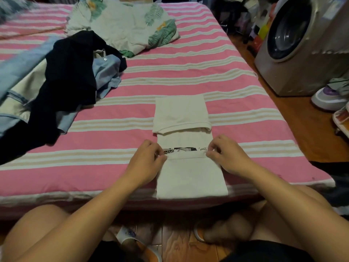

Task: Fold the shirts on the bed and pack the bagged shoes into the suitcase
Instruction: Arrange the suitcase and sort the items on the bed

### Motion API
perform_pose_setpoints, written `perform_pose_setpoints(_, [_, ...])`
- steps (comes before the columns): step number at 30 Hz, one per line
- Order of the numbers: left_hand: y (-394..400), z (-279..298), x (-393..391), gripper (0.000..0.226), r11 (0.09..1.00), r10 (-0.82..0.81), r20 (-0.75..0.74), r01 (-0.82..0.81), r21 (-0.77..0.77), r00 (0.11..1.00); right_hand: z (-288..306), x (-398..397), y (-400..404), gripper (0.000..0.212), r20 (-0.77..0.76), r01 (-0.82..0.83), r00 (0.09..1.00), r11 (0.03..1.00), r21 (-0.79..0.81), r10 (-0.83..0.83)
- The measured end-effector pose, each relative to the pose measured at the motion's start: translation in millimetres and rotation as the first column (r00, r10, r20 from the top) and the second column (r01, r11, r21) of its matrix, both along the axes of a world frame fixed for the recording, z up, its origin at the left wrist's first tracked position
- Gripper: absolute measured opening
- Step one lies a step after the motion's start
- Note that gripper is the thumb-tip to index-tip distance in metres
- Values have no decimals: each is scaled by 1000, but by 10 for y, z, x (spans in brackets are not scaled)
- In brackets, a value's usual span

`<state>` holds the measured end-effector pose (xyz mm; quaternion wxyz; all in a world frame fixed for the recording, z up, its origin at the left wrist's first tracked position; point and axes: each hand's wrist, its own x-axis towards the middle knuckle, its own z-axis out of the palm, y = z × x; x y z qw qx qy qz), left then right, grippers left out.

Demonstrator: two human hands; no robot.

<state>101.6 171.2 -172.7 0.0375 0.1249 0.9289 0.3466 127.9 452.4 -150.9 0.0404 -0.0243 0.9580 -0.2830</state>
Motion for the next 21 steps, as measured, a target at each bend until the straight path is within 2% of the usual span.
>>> perform_pose_setpoints(2, [21,55,-56,17,996,67,83,-72,60,994,34,-54,-4,14,38,60,998,997,-48,-58])
perform_pose_setpoints(4, [56,92,-89,17,994,99,115,-104,42,988,41,-93,-32,11,63,104,993,992,-74,-100])
perform_pose_setpoints(6, [107,104,-90,13,996,82,85,-79,-39,993,27,-104,-71,10,78,57,995,998,25,-59])
perform_pose_setpoints(9, [162,96,-76,23,988,2,66,9,-152,998,23,-107,-110,34,144,-44,989,987,157,21])
perform_pose_setpoints(12, [150,114,-134,17,992,-28,39,33,-123,999,74,-130,-88,21,133,-46,991,995,88,34])
perform_pose_setpoints(15, [127,120,-241,19,998,21,-69,-25,-54,997,84,-202,-99,14,24,18,1000,1000,6,-18])
perform_pose_setpoints(16, [142,114,-264,13,993,35,-71,-43,-110,997,59,-242,-120,17,-3,31,1000,999,33,-31])
perform_pose_setpoints(18, [159,62,-243,24,953,38,-114,-71,-296,993,-57,-275,-161,31,-45,66,997,988,140,-60])
perform_pose_setpoints(20, [126,84,-182,33,947,-119,-294,19,-322,948,-76,-194,-164,36,-211,68,977,980,187,-28])
perform_pose_setpoints(21, [62,114,-147,37,930,-288,-398,156,-332,871,-37,-123,-126,34,-344,-1,936,980,199,71])
